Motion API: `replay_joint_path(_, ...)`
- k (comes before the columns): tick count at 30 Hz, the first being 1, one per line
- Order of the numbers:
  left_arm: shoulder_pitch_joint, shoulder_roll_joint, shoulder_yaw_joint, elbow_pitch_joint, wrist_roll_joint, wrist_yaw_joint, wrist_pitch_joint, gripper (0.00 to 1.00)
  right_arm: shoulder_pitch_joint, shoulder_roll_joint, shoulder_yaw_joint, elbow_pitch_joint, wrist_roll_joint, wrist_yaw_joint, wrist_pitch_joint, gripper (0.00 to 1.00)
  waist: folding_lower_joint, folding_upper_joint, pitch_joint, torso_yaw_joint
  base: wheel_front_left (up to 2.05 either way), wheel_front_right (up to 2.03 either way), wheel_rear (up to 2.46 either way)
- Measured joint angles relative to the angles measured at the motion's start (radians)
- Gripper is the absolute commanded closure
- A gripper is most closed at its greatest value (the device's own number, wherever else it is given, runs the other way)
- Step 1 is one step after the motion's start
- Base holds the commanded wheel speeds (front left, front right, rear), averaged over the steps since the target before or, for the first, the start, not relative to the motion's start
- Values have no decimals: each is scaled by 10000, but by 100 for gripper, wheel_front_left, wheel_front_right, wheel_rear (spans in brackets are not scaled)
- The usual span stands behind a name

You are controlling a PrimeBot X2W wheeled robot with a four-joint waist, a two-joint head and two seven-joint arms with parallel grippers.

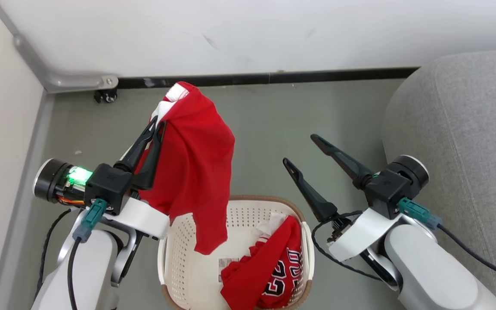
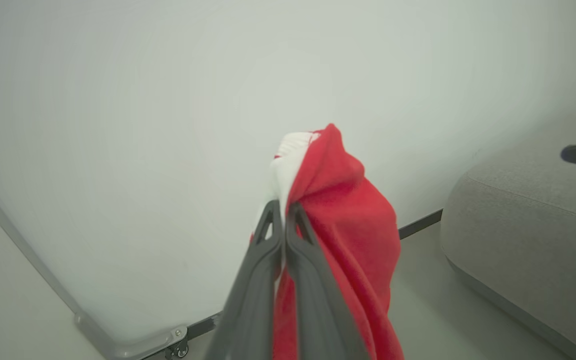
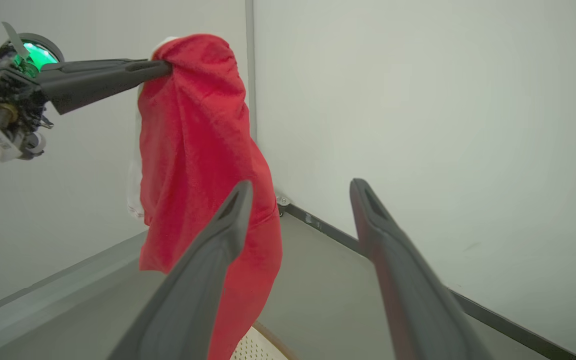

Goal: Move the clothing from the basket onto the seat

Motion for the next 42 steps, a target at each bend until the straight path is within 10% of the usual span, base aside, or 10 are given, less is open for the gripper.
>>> replay_joint_path(42, 625, 1358, -2715, -1358, -903, -1191, 27, 100, 707, -2662, 2686, -1659, 2349, 2, 1925, 0, 0, 0, -2161, 236, 0, 0, 0)
